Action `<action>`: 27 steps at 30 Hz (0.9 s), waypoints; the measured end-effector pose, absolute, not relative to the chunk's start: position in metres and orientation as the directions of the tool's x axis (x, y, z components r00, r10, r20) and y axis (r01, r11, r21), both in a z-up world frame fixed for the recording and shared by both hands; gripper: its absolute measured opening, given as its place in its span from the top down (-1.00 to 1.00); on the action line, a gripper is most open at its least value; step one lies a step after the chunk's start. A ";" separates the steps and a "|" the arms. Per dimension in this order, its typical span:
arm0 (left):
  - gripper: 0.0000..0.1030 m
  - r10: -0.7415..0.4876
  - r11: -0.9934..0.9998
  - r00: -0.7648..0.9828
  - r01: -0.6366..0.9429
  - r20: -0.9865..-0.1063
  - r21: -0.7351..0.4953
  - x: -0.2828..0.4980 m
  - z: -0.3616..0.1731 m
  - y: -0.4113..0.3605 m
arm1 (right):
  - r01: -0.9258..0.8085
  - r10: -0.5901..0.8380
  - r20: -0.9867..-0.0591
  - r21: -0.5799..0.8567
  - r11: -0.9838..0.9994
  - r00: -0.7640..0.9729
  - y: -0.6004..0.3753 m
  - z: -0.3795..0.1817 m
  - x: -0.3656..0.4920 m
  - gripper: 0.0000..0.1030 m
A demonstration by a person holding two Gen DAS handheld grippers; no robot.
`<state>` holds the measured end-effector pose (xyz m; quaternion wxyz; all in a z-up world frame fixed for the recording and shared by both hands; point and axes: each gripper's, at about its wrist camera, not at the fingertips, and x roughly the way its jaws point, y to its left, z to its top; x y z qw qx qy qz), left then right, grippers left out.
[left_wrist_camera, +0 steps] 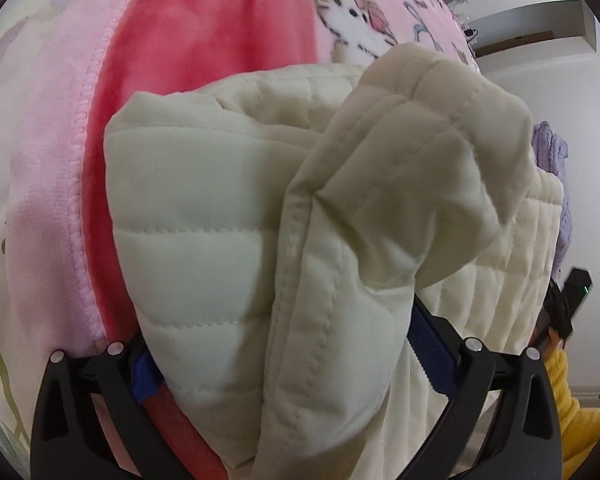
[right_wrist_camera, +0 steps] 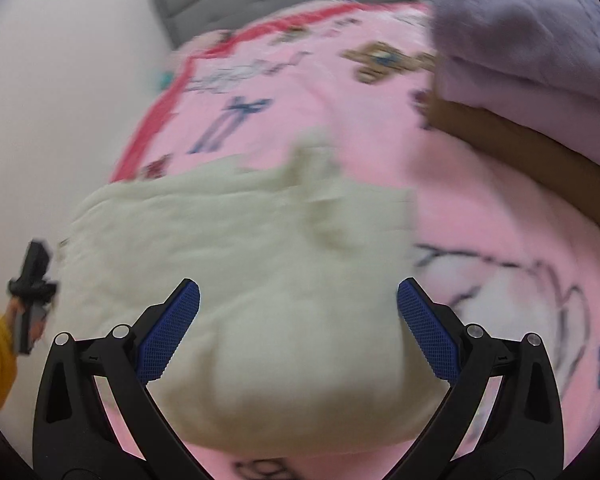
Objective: Fold large clothes
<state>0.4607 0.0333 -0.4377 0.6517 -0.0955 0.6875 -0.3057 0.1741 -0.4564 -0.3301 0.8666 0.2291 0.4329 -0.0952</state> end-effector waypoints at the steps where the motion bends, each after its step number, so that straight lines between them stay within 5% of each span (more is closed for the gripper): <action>1: -0.91 -0.536 0.787 -0.144 0.269 -0.832 -0.555 0.460 -0.436 0.031 | 0.368 0.051 -0.804 0.326 0.871 0.593 -0.468 -0.335 0.177 -0.84; 8: -0.90 -0.580 0.722 -0.176 0.340 -0.795 -0.602 0.453 -0.423 0.018 | 0.320 0.239 -0.868 0.397 0.860 0.435 -0.507 -0.383 0.213 -0.84; 14: -0.91 -0.549 0.749 -0.203 0.311 -0.811 -0.585 0.462 -0.433 0.010 | 0.308 0.441 -0.817 0.557 0.771 0.372 -0.513 -0.418 0.247 -0.85; 25: -0.92 -0.523 0.764 -0.217 0.308 -0.824 -0.567 0.472 -0.437 -0.002 | 0.237 0.319 -0.907 0.386 0.892 0.275 -0.471 -0.422 0.270 -0.81; 27: -0.92 -0.509 0.778 -0.215 0.300 -0.833 -0.552 0.474 -0.437 -0.006 | 0.261 0.294 -0.913 0.367 0.893 0.282 -0.465 -0.422 0.272 -0.52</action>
